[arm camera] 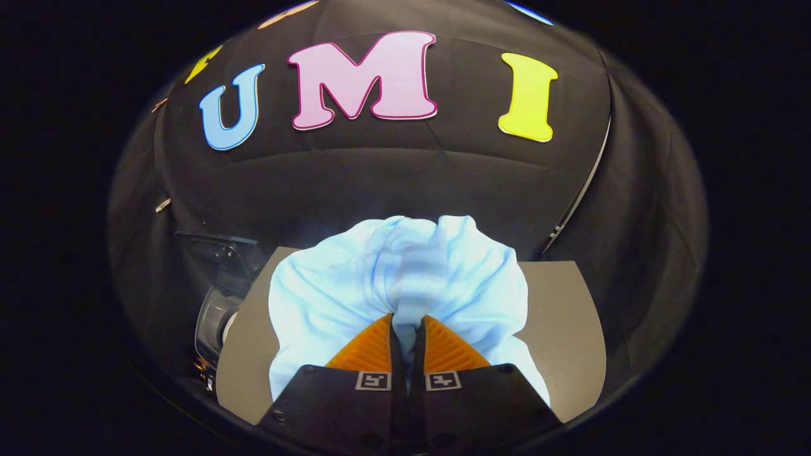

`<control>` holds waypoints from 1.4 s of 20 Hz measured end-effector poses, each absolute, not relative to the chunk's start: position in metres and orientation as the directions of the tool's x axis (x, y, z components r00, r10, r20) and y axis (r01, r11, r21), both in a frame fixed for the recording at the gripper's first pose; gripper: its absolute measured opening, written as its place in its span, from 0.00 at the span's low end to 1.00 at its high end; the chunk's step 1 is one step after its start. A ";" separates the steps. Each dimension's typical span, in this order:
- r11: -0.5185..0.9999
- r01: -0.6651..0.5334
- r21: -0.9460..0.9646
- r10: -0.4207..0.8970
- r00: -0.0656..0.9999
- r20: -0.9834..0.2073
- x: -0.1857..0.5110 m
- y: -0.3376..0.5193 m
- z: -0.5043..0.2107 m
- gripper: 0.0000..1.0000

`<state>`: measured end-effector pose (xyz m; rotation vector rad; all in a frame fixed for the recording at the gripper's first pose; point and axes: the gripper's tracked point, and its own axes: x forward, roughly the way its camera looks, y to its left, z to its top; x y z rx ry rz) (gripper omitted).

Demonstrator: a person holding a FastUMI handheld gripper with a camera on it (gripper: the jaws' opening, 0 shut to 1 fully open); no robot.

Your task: Put the clothes into the washing machine and then close the washing machine lid.

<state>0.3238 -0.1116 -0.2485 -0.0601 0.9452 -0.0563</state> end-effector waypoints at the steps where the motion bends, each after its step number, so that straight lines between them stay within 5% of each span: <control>1: 0.997 0.022 -0.070 -0.069 0.593 -0.802 0.321 -0.110 -0.244 0.05; 9: 0.998 0.010 0.064 0.038 0.718 -0.695 0.308 -0.086 -0.151 0.05; 17: 0.988 -0.151 0.040 0.150 0.842 -0.518 0.301 -0.007 -0.034 0.05; 28: 0.892 -0.436 0.121 0.439 0.766 -0.470 0.306 0.185 -0.019 0.05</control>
